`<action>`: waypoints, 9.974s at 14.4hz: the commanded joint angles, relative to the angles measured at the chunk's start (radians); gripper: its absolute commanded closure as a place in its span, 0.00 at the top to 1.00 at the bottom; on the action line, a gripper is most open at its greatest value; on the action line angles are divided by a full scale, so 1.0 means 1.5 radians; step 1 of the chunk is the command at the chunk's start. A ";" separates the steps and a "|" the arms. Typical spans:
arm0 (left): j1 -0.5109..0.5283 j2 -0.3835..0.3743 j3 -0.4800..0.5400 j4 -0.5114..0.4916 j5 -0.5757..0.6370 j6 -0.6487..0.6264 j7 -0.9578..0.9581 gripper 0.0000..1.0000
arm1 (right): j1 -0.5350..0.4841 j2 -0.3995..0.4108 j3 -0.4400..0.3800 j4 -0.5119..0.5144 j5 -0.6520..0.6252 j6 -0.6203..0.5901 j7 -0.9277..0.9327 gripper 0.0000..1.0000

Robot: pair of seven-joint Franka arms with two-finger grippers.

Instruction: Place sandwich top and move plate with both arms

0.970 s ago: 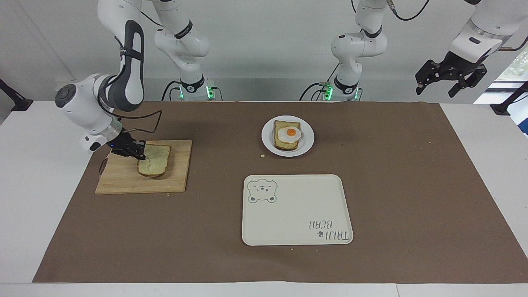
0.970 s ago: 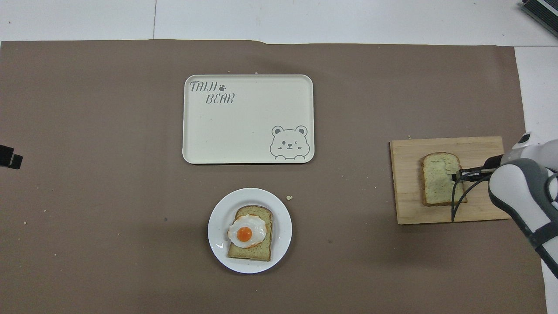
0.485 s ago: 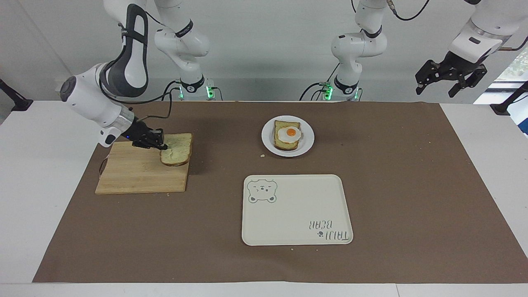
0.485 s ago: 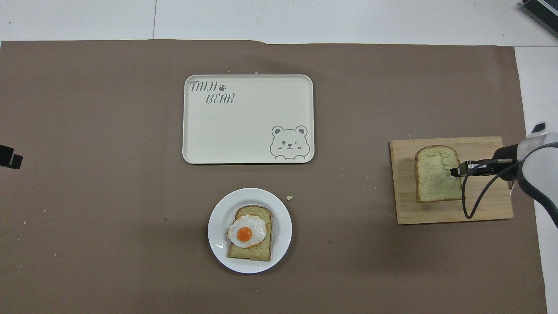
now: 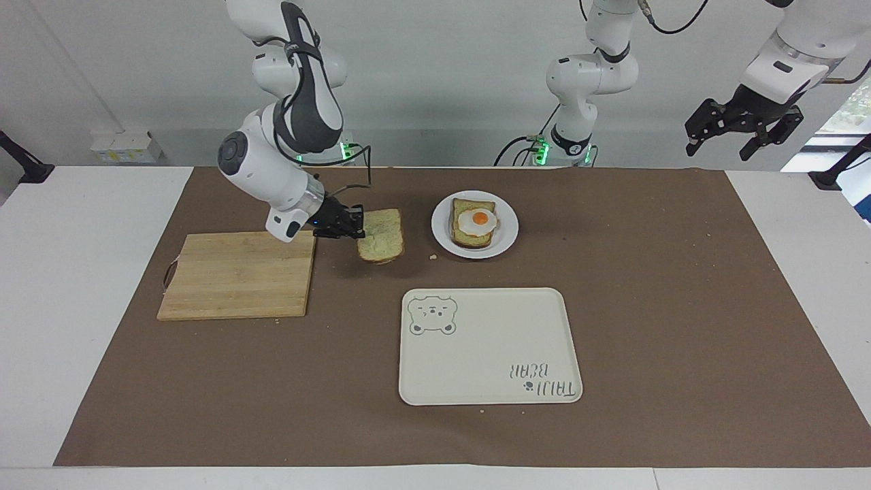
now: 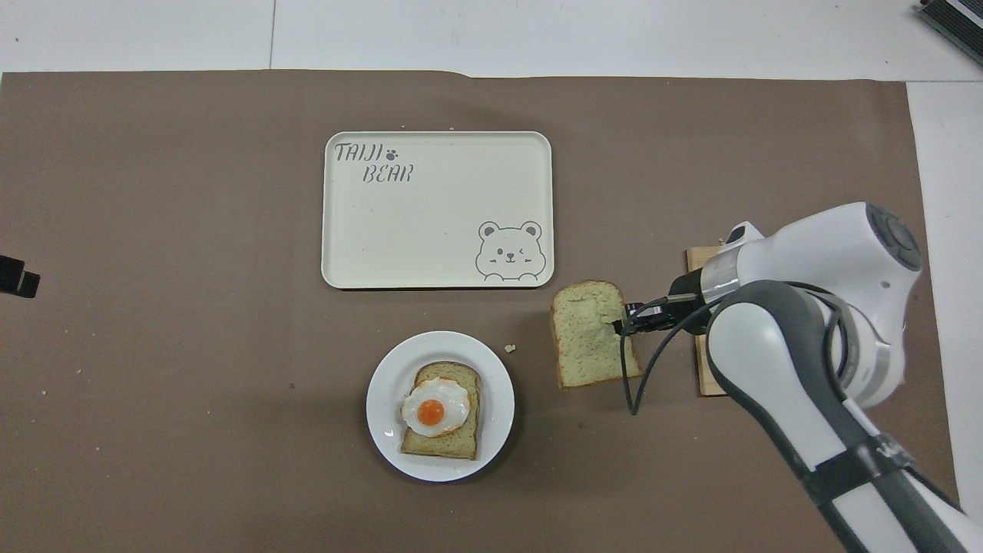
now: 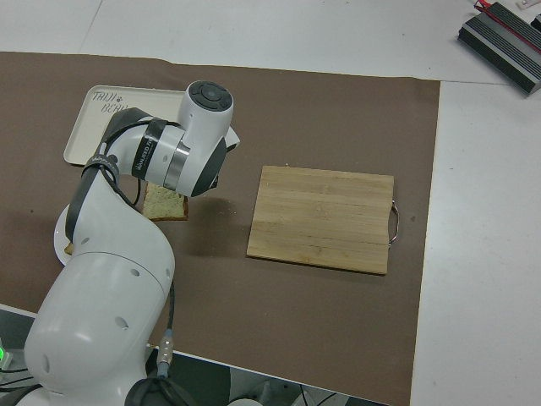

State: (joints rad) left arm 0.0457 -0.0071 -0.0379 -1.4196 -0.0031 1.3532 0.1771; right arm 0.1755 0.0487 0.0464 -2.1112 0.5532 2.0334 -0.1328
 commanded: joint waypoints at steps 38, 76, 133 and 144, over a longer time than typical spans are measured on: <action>-0.101 -0.192 0.002 -0.488 -0.222 0.265 0.029 1.00 | -0.043 -0.013 -0.015 0.280 -0.296 -0.160 0.152 1.00; -0.132 -0.097 0.006 -0.793 -0.833 0.527 0.373 0.00 | -0.129 -0.023 -0.042 0.381 -0.375 -0.340 0.068 1.00; -0.159 -0.005 0.150 -0.051 -0.020 0.052 0.098 1.00 | -0.129 -0.023 -0.042 0.381 -0.375 -0.340 0.068 1.00; -0.156 -0.005 0.151 -0.051 0.001 0.055 0.133 1.00 | -0.129 -0.023 -0.042 0.381 -0.375 -0.340 0.068 1.00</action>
State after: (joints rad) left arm -0.1901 0.0003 0.1868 -1.4781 -0.0221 1.4356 0.3605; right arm -0.0061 0.0113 -0.0265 -1.5464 -0.0015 1.5319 -0.0174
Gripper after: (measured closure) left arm 0.000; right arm 0.000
